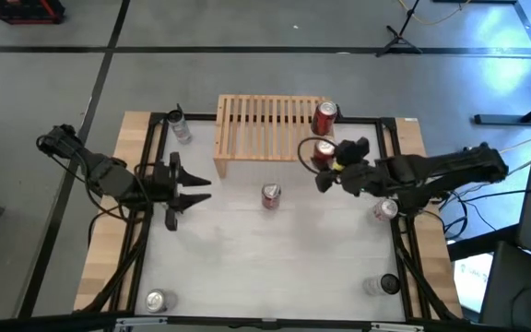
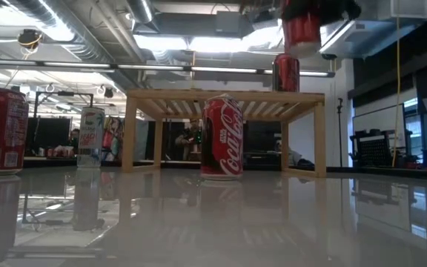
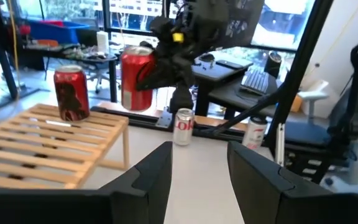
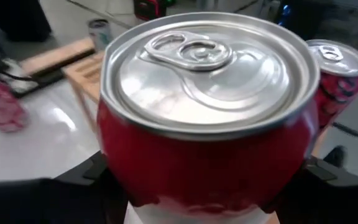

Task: Place canned beverage on shelf
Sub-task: Put the red black soda can aligned with the other red black soda can on the shelf

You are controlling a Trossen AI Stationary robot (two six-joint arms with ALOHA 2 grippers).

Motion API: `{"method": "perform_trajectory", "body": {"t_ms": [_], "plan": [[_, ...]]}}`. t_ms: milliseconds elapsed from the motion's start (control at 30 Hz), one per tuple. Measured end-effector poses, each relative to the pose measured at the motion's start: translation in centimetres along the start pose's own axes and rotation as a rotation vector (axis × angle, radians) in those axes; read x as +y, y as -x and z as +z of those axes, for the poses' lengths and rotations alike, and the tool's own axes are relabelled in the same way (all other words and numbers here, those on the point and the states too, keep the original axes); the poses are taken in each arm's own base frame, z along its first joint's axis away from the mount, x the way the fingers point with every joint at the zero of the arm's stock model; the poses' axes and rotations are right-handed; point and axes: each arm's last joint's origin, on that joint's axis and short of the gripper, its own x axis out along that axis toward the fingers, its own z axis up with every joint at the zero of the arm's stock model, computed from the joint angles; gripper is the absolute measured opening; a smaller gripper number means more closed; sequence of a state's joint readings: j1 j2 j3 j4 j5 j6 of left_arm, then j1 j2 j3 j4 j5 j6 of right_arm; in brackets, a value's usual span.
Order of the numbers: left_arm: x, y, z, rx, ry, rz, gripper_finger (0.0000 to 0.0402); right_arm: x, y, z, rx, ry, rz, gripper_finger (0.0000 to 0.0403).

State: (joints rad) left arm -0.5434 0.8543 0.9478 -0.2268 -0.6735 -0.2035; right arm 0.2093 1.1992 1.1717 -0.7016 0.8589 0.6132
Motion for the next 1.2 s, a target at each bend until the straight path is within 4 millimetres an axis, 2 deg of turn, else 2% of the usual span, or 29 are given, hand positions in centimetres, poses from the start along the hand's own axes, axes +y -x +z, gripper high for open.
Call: {"method": "perform_trajectory", "body": {"t_ms": [167,333,467,700,933,1200], "plan": [[0.0,0.0,0.0,0.000,-0.056,0.001,0.0149,-1.3,-2.2,-1.1,0.073,0.015,0.006,0.0274],[0.2,-0.2,0.0,-0.001,-0.056,0.016,0.0149,-3.3,-2.0,0.0,-0.019,-0.040,-0.011,0.0274],[0.5,-0.3,0.1,-0.002,-0.055,0.031,0.0149,-4.7,-2.9,-0.9,-0.030,-0.038,-0.051,0.0274],[0.6,-0.4,0.1,-0.002,-0.055,0.038,0.0149,-5.4,-5.0,-2.8,-0.068,-0.075,-0.002,0.0274],[0.6,-0.4,0.1,-0.001,-0.055,0.038,0.0149,-6.5,-5.8,-2.6,-0.056,-0.066,-0.055,0.0274],[0.6,-0.4,0.1,-0.003,-0.055,0.045,0.0149,-6.4,-6.9,-2.9,-0.028,-0.055,-0.068,0.0274]]}}
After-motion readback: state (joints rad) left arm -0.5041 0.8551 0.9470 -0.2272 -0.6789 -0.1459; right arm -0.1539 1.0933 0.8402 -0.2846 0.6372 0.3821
